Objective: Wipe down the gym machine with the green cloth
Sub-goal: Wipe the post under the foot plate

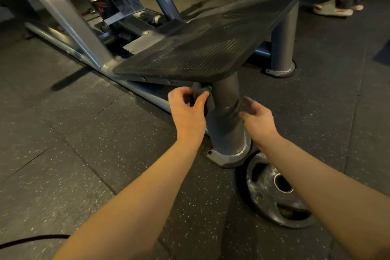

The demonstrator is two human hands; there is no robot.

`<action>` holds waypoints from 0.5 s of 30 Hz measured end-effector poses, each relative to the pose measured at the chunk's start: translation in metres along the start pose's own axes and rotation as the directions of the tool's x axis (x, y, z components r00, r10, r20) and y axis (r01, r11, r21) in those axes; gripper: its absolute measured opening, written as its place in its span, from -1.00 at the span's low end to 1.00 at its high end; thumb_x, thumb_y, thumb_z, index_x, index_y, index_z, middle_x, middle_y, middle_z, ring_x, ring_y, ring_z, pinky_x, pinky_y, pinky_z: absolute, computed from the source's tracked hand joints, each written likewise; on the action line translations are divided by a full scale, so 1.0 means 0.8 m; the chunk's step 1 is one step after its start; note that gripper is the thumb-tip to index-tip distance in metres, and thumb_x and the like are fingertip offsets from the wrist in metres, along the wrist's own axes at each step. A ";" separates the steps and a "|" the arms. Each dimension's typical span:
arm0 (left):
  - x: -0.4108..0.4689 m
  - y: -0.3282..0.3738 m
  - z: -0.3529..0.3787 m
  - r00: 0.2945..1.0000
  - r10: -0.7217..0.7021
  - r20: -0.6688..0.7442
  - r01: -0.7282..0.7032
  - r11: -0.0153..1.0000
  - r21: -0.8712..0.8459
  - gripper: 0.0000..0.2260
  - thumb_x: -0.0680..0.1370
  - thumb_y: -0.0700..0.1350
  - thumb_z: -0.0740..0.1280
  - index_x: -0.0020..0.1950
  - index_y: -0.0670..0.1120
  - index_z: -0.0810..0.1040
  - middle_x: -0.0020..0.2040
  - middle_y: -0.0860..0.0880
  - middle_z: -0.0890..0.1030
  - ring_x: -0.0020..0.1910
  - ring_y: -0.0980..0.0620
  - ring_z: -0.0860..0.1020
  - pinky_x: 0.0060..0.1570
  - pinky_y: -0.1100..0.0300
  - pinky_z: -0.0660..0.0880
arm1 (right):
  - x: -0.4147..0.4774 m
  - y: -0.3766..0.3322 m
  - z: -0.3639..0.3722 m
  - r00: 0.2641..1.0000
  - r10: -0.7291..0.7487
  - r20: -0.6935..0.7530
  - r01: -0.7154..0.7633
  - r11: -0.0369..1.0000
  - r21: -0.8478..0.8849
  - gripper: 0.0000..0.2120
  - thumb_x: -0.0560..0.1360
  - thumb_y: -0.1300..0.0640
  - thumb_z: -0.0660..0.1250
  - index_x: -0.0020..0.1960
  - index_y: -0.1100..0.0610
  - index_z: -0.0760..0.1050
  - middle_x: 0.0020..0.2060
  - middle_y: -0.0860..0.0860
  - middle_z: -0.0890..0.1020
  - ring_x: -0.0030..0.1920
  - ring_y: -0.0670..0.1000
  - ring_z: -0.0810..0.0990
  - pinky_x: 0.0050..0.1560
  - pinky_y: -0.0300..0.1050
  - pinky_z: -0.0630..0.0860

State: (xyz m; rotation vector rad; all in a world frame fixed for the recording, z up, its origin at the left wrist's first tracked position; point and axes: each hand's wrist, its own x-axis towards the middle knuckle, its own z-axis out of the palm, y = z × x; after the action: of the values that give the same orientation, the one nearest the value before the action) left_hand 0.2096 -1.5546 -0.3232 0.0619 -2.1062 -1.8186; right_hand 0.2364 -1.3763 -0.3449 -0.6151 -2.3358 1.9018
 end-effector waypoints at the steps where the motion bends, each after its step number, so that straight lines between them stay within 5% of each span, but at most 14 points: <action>1: 0.004 0.001 0.007 0.999 0.032 0.009 -0.033 0.999 0.035 -0.76 0.50 -0.09 0.53 0.06 -0.03 0.52 0.06 0.05 0.48 0.02 0.16 0.51 0.06 0.30 0.51 | 0.005 -0.001 0.003 0.999 0.015 0.045 -0.014 1.000 -0.020 -0.44 0.63 0.25 0.30 0.57 -0.07 0.30 0.42 -0.08 0.48 0.20 -0.10 0.56 0.24 -0.06 0.54; 3: 0.005 -0.004 0.019 0.998 0.057 0.039 -0.060 0.995 0.076 -0.80 0.49 -0.05 0.54 0.00 0.00 0.55 0.03 0.12 0.45 0.08 0.05 0.49 0.11 0.22 0.50 | 0.013 0.000 0.009 0.995 0.004 0.095 0.005 0.996 -0.086 -0.39 0.64 0.26 0.27 0.61 -0.08 0.21 0.49 -0.07 0.41 0.37 -0.01 0.49 0.38 0.02 0.48; 6: 0.002 -0.016 0.030 0.993 0.092 0.067 -0.100 0.988 0.118 -0.78 0.48 -0.05 0.55 -0.04 0.03 0.53 -0.02 0.19 0.42 0.06 0.05 0.45 0.05 0.37 0.41 | 0.025 0.007 0.009 0.995 -0.034 0.090 0.045 0.991 -0.129 -0.37 0.64 0.27 0.27 0.61 -0.08 0.19 0.50 -0.04 0.43 0.47 -0.02 0.40 0.48 0.09 0.39; 11: -0.025 -0.062 0.042 0.990 -0.016 0.141 -0.011 0.982 0.190 -0.80 0.49 -0.07 0.54 -0.07 0.04 0.51 -0.03 0.16 0.43 0.05 0.02 0.47 0.13 0.15 0.50 | 0.030 0.020 0.004 0.996 -0.053 0.073 0.064 0.984 -0.167 -0.41 0.63 0.28 0.29 0.59 -0.05 0.25 0.38 -0.14 0.50 -0.05 -0.34 0.59 -0.02 -0.41 0.52; 15: -0.051 -0.092 0.044 0.961 -0.204 0.185 0.157 0.958 0.240 -0.76 0.53 -0.17 0.49 -0.13 0.07 0.46 -0.02 0.11 0.45 0.03 0.06 0.49 0.17 0.00 0.54 | 0.025 0.029 0.010 0.994 -0.107 0.033 0.111 0.976 -0.187 -0.42 0.61 0.28 0.33 0.58 0.00 0.29 0.41 -0.09 0.52 0.41 -0.11 0.46 0.49 -0.05 0.38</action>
State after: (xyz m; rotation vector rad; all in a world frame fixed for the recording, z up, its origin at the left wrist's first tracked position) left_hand 0.2229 -1.5234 -0.4076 0.1311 -2.5232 -1.7440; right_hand 0.2213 -1.3734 -0.3728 -0.4695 -2.5274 1.6642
